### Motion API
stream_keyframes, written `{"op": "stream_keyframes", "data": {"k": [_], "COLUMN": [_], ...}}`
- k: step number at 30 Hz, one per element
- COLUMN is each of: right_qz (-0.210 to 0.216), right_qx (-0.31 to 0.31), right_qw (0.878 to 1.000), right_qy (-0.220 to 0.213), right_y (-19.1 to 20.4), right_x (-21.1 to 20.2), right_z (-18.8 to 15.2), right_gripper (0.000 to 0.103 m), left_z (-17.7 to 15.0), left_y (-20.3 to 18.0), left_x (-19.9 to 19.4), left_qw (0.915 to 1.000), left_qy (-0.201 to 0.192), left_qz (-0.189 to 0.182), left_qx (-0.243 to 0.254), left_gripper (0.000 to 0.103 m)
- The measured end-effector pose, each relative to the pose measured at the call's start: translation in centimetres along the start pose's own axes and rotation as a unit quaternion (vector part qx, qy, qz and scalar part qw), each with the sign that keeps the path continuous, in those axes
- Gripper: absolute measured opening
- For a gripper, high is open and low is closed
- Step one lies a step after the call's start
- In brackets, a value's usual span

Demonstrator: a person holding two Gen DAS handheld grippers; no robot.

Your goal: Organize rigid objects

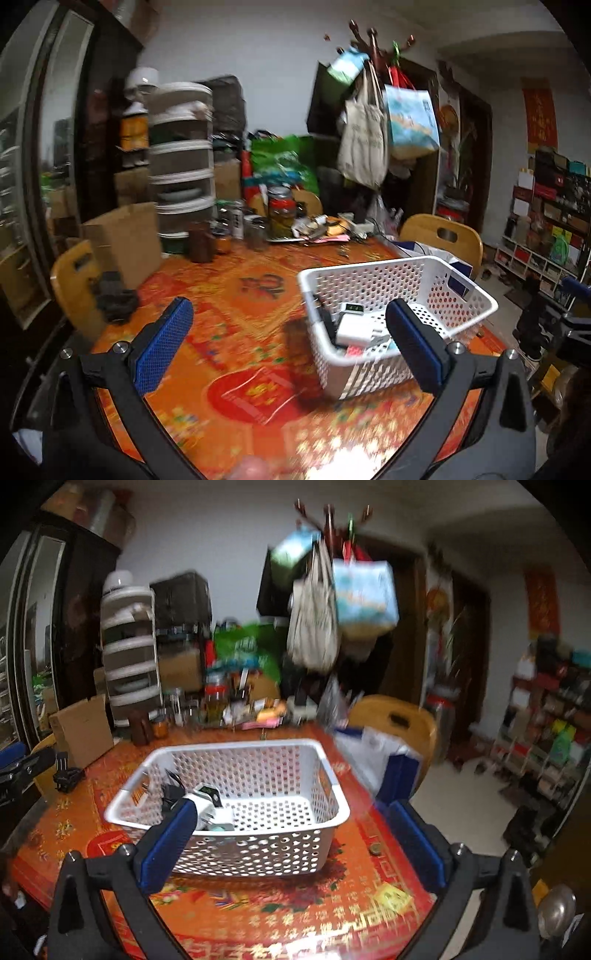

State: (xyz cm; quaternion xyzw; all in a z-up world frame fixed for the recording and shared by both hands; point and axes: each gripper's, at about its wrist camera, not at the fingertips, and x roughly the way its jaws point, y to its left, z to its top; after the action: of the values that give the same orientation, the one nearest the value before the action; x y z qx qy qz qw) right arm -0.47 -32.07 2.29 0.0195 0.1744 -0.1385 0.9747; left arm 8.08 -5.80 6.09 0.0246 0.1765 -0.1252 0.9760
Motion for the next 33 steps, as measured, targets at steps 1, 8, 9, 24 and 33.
{"op": "stream_keyframes", "data": {"k": [1,8,9,24,33], "right_qz": [0.003,0.064,0.068,0.088,0.093], "right_qx": [-0.005,0.010,0.013,0.029,0.020], "right_qw": [1.000,0.998,0.998,0.991,0.991], "right_qy": [-0.014,-0.006,0.009,0.096,0.097], "right_y": [0.8,3.2,3.1,1.7,2.4], "right_x": [-2.2,-7.7,-7.2,-0.6,-0.6], "right_z": [-0.1,-1.3,-1.5,-4.2,-4.0], "right_gripper": [0.103,0.103,0.103,0.103,0.103], "left_z": [-0.5,-3.0,-3.2,-5.4,-4.8], "left_y": [0.8,0.8,0.3,-2.6,-3.2], "left_x": [-2.2,-9.1,-8.9,-0.3,-0.4], "left_qw": [1.0000,0.9994,0.9992,0.9955,0.9968], "left_qy": [-0.005,-0.011,0.002,0.086,0.071], "left_qz": [-0.005,-0.003,-0.007,-0.026,-0.022], "left_qx": [-0.002,0.033,0.039,0.029,0.028], "left_gripper": [0.103,0.103,0.103,0.103,0.103]}}
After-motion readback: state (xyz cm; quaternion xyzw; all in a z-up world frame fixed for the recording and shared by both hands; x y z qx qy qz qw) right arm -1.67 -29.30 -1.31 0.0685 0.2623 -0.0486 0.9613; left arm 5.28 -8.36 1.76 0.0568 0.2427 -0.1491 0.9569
